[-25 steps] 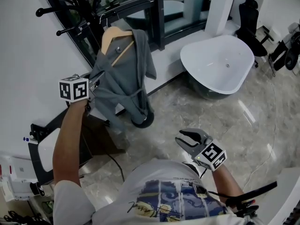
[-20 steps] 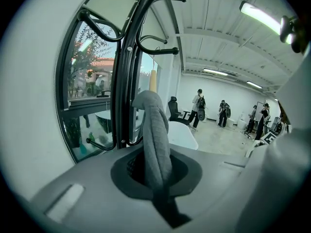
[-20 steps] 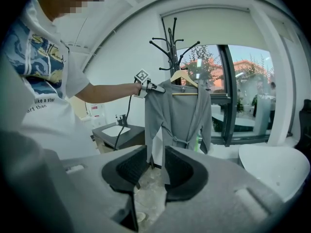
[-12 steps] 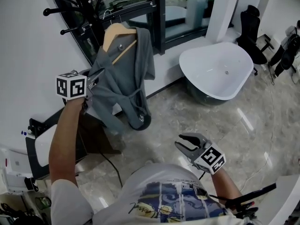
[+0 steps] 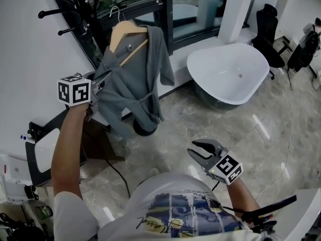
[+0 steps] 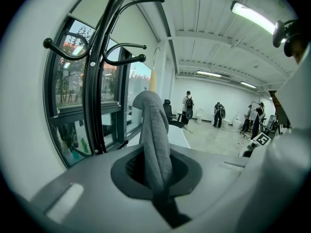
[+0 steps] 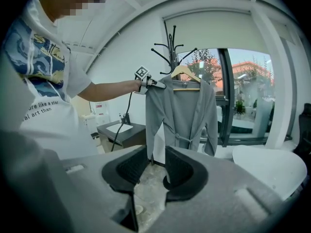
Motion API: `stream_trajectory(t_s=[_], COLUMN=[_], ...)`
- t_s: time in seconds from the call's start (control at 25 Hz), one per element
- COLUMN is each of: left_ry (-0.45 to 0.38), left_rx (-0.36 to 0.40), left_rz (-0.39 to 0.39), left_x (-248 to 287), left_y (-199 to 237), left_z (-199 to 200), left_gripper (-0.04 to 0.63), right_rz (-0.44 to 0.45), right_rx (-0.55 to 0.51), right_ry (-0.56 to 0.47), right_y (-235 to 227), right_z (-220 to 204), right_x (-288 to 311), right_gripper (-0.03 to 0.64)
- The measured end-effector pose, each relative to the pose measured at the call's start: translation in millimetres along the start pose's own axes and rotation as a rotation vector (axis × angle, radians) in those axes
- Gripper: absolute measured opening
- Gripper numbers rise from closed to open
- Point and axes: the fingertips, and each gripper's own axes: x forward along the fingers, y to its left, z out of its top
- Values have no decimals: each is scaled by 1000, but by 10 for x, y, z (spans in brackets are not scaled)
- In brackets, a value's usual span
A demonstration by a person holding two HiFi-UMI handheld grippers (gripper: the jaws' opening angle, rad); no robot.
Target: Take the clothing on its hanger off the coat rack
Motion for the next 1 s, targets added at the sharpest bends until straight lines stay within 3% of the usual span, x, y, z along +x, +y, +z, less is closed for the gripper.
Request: stream_trajectory(t_s=[0.52, 1.0], left_ry=[-9, -30], left_rx=[16, 64], left_rz=[-22, -35], left_x=[-195, -543], left_y=[-965, -2128], left_z=[-98, -389], left_gripper=[3, 3], right_rz=[60, 94], right_rx=[-33, -9], right_ry=[-34, -44], right_y=[-22, 40], right_z=[-9, -291], right_x=[-299, -620], right_gripper=[110, 40])
